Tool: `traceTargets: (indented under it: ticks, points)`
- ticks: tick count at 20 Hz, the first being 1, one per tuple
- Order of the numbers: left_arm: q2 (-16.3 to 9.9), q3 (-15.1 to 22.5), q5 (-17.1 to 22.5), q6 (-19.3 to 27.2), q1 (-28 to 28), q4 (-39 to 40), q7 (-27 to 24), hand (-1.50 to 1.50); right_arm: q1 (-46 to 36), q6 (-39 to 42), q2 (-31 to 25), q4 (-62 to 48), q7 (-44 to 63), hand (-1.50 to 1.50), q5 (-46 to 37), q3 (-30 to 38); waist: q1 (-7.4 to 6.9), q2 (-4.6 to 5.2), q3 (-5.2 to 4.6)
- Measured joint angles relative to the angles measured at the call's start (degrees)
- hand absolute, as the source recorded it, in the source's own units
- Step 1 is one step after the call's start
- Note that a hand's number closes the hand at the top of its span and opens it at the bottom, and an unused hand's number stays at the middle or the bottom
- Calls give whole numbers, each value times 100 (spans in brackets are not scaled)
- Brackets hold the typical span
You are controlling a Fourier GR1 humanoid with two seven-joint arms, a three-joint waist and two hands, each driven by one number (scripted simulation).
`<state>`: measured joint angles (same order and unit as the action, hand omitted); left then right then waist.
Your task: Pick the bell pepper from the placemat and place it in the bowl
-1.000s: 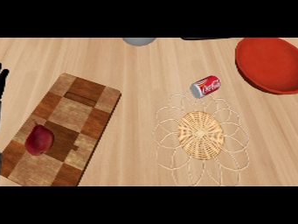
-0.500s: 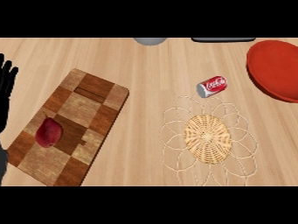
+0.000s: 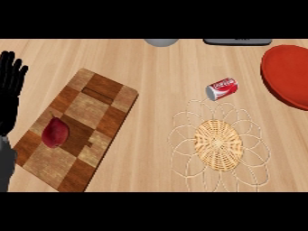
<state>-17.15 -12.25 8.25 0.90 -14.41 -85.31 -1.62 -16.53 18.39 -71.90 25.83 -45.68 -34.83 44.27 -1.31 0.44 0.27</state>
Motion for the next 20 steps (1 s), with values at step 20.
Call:
traceTargets:
  ticks: [20]
  points:
    - [-10, 17, -40, -55, -298, 190, 62, 0, -2997, 916, 1002, -8, 1668, 150, -436, -1808, -102, 10, -23]
